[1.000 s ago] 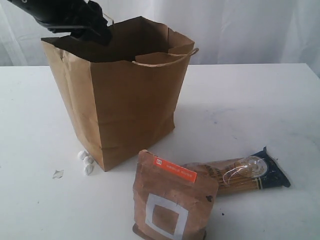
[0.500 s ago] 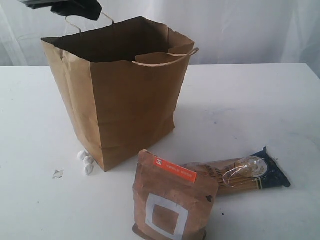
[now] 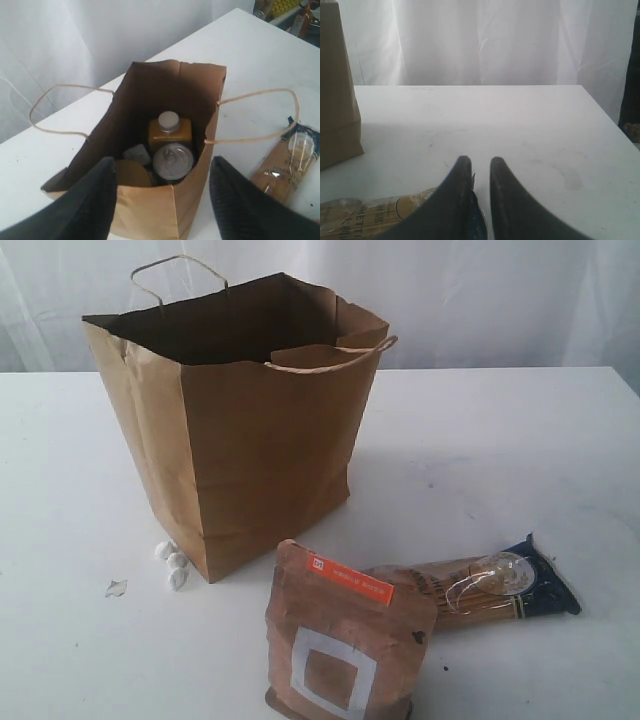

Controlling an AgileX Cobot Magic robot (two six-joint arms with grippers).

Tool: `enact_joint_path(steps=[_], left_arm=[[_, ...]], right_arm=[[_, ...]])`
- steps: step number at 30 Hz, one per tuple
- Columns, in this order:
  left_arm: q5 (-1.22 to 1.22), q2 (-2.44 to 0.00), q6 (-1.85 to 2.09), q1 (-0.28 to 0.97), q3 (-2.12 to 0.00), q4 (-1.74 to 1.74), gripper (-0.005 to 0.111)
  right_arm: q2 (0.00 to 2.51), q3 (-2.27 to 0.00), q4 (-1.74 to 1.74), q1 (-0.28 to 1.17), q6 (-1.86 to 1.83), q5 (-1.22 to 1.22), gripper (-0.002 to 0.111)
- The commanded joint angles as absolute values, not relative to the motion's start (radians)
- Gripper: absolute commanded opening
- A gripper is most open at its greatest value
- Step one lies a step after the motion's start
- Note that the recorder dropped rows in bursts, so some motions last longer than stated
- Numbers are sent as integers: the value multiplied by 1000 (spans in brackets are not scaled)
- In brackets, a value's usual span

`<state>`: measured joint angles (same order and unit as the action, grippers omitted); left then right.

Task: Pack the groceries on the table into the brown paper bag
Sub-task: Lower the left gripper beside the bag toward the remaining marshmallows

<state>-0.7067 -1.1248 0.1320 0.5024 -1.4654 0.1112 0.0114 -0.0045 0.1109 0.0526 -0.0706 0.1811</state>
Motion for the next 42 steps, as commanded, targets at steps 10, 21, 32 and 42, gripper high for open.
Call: enact_joint_path(steps=[10, 21, 32, 42], left_arm=[[-786, -849, 127, 500, -1163, 127, 59], [-478, -828, 291, 500, -681, 251, 59], [-216, -978, 281, 500, -520, 433, 59], [-21, -1242, 258, 500, -520, 549, 60]], right_arm=[[6, 0, 112, 49, -74, 167, 14], [6, 0, 112, 49, -74, 167, 14], [6, 0, 112, 49, -74, 167, 14], [6, 0, 112, 49, -74, 167, 14]])
